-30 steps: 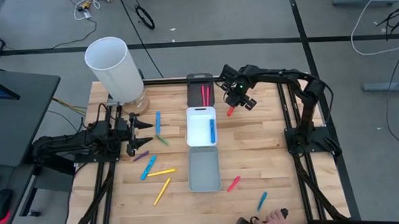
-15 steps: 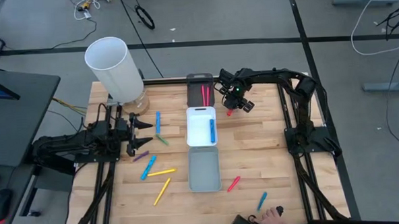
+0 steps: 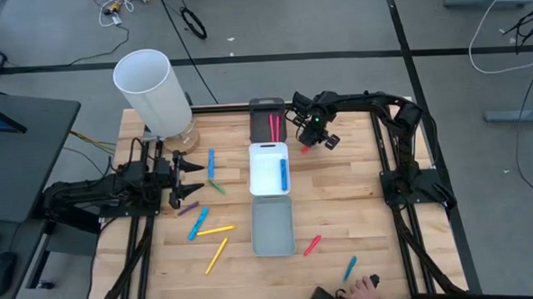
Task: Pick & Place Markers
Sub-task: Put the red highlighter pen into the white bin
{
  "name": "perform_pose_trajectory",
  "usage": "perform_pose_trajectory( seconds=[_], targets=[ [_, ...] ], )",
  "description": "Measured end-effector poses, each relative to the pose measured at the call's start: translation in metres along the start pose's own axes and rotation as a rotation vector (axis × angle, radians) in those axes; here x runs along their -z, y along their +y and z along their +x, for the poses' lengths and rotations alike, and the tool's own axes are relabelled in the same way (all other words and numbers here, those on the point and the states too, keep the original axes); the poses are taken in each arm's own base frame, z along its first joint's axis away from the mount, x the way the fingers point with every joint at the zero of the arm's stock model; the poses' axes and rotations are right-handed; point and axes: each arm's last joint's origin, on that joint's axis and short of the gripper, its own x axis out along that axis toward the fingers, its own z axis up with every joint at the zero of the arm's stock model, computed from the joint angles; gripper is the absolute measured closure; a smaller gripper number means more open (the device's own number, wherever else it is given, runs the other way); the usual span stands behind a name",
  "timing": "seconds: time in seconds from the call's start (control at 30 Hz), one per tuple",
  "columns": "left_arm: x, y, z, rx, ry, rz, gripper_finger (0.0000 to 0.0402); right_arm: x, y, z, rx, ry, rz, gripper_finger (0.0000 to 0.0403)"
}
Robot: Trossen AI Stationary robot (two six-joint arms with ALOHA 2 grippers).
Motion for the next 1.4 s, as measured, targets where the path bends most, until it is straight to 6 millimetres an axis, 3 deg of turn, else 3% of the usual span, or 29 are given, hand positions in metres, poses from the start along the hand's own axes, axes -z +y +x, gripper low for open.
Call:
perform_pose_trajectory(
  seconds=[0.27,0.43,0.67,1.07,1.4],
  targets=[
    [0.0,0.0,0.0,0.0,0.0,0.0,0.0113,0.0,0.0,0.0,-0.003,0.002,0.018,0.034],
    [0.0,0.0,0.0,0.0,0.001,0.0,0.0113,0.001,0.003,-0.005,-0.01,0.02,0.175,0.0342],
    [0.0,0.0,0.0,0.0,0.0,0.0,0.0113,0.001,0.017,-0.027,-0.039,0.061,0.423,0.0348],
    [0.0,0.0,0.0,0.0,0.0,0.0,0.0113,-0.021,0.039,-0.071,0.015,0.033,0.77,0.035],
    [0.0,0.0,0.0,0.0,0.0,0.0,0.0113,-0.04,0.059,-0.101,0.064,-0.023,1.225,0.035]
  ],
)
